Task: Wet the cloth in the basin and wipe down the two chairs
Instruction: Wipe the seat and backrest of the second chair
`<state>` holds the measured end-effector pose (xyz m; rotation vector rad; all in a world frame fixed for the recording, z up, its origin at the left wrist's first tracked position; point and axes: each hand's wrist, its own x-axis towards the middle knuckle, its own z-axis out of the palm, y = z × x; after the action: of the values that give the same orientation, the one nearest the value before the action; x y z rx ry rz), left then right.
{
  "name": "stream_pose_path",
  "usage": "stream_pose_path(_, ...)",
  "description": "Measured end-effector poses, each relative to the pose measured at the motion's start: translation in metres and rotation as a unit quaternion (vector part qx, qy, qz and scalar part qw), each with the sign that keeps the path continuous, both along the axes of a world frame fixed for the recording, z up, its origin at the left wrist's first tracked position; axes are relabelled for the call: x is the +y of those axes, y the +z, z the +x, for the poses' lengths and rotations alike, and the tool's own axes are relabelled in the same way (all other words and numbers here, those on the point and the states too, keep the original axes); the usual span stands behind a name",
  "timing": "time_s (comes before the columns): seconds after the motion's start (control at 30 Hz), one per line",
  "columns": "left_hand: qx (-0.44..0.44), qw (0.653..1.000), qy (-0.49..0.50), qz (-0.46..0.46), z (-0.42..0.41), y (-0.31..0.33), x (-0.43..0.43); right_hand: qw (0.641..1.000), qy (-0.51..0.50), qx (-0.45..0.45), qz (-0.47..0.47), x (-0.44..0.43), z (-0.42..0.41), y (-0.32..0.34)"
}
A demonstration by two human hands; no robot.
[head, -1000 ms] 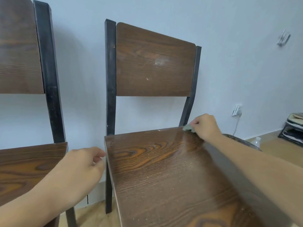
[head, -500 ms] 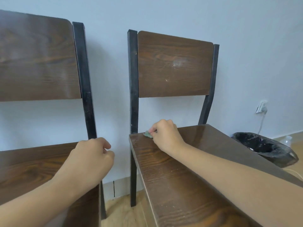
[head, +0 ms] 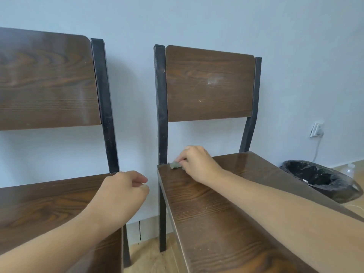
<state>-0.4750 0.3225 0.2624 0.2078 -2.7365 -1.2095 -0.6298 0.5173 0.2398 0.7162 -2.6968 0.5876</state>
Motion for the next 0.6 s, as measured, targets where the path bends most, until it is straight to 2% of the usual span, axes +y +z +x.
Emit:
stream_pose_path(0.2,-0.064,0.988,0.004,0.140,-0.017,-0.011,0.007,0.985,-0.166,0.021,0.042,0.129,-0.042,-0.001)
stream_pose_path(0.27,-0.070,0.986,0.010,0.152,-0.021,-0.014,0.007,0.968,-0.246,-0.011,0.055,0.178,-0.056,0.006)
stream_pose_path(0.4,-0.050,0.988,0.012,0.143,-0.023,-0.019,0.010,0.920,-0.390,-0.014,-0.035,0.240,-0.067,0.035)
stream_pose_path(0.47,-0.038,0.989,0.007,0.142,-0.023,-0.020,0.009,0.926,-0.371,0.026,-0.058,0.234,-0.068,0.038)
stream_pose_path(0.6,-0.002,0.992,-0.002,0.129,-0.017,-0.018,0.011,0.959,-0.279,-0.025,-0.052,0.186,-0.063,0.025)
